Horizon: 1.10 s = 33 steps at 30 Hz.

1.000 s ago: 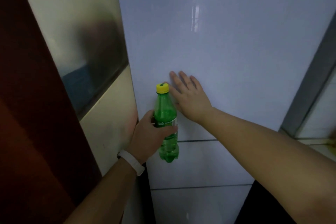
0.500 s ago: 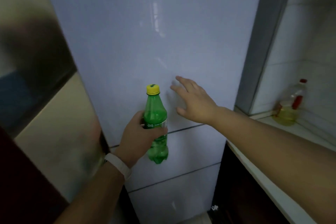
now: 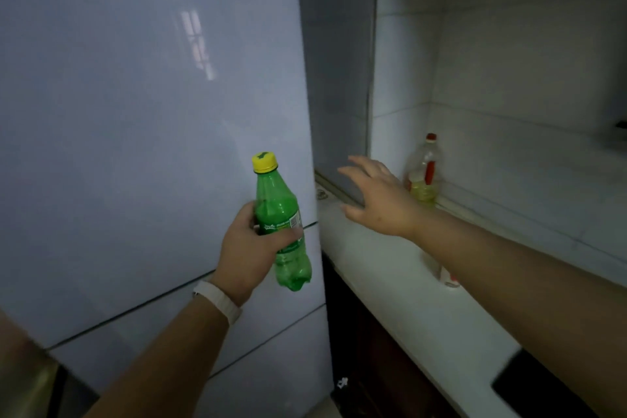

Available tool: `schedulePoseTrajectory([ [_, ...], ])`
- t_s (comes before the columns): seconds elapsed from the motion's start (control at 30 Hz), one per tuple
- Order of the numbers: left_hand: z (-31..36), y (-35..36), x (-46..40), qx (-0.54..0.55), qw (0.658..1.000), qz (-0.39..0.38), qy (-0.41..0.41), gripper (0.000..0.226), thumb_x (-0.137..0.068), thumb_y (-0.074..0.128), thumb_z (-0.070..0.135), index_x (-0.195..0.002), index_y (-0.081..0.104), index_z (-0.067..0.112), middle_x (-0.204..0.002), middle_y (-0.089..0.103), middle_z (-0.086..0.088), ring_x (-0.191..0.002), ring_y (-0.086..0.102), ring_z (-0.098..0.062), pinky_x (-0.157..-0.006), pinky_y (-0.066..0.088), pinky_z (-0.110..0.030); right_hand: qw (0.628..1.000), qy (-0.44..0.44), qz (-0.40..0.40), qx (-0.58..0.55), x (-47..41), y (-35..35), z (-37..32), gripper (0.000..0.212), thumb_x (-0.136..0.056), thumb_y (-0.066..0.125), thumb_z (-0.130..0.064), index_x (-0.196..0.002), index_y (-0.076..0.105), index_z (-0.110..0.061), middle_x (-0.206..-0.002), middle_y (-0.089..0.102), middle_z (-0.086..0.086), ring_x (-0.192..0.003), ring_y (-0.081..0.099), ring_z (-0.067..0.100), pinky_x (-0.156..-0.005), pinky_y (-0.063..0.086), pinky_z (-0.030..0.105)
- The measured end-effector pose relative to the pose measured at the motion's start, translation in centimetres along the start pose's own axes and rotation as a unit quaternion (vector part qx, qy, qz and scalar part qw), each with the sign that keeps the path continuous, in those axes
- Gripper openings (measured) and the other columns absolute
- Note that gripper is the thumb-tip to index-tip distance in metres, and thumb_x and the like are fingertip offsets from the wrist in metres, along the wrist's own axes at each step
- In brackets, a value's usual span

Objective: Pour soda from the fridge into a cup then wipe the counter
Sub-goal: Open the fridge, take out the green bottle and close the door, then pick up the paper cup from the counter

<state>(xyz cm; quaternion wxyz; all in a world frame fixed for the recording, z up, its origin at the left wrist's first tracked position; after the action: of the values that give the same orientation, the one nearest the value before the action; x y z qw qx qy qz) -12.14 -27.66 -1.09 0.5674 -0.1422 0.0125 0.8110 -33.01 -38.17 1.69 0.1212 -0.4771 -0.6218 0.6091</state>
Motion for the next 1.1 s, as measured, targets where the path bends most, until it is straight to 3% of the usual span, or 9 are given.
schedulePoseTrajectory([
  [0.43,-2.7,19.3,-3.8,0.004,0.993,-0.12,-0.001,0.042,-0.069,0.084,0.001,-0.097,0.067,0.027,-0.094,0.074,0.007,-0.086,0.07,-0.01,-0.074,0.055,-0.028,0.99,0.132,-0.025,-0.044,8.3,-0.1,17.7,0.073,-0.085,0.063,-0.05,-0.147,0.033,-0.024,-0.155,0.026,0.001,-0.142,0.022,0.024,-0.115,0.024,0.037],
  [0.53,-4.3,21.9,-4.8,0.008,0.989,-0.145,-0.016,0.043,-0.069,0.083,-0.002,-0.105,0.068,0.014,-0.101,0.073,-0.006,-0.093,0.069,-0.022,-0.079,0.055,-0.037,0.983,0.168,-0.03,-0.063,9.6,0.9,20.2,0.074,-0.086,0.063,-0.049,-0.148,0.031,-0.026,-0.155,0.026,0.0,-0.14,0.023,0.021,-0.111,0.022,0.03],
  [0.73,-8.2,26.5,-8.3,-0.016,0.982,-0.184,-0.027,0.067,-0.05,0.085,0.035,-0.11,0.067,0.011,-0.101,0.072,-0.01,-0.095,0.069,-0.028,-0.081,0.057,-0.044,0.971,0.223,-0.047,-0.068,10.9,3.5,24.1,0.072,-0.086,0.063,-0.048,-0.147,0.033,-0.023,-0.156,0.027,0.004,-0.141,0.024,0.025,-0.113,0.026,0.036],
  [0.9,-11.9,30.5,-11.7,-0.038,0.968,-0.242,-0.046,0.047,-0.065,0.087,0.012,-0.107,0.066,0.014,-0.095,0.072,-0.003,-0.085,0.069,-0.013,-0.07,0.051,-0.028,0.952,0.294,-0.041,-0.071,11.3,5.5,27.3,0.072,-0.086,0.064,-0.046,-0.147,0.034,-0.021,-0.155,0.028,0.005,-0.14,0.025,0.025,-0.113,0.025,0.037],
  [1.1,-15.4,34.4,-15.1,-0.02,0.953,-0.296,-0.06,0.044,-0.068,0.085,0.003,-0.101,0.062,0.022,-0.093,0.07,0.004,-0.082,0.066,-0.007,-0.066,0.046,-0.023,0.913,0.399,-0.035,-0.08,12.4,8.3,30.6,0.077,-0.084,0.067,-0.045,-0.148,0.031,-0.023,-0.154,0.023,0.005,-0.14,0.026,0.025,-0.111,0.027,0.034],
])
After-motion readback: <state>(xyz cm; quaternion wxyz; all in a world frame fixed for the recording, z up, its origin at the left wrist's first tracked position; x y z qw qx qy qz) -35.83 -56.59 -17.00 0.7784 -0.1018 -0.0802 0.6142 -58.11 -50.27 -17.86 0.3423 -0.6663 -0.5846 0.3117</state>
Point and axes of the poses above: each hand's wrist, its own x-axis away from the middle knuckle, its own y-axis out of the palm, z = x × y, the point moved 7 cm from there along -x, towards the middle knuckle
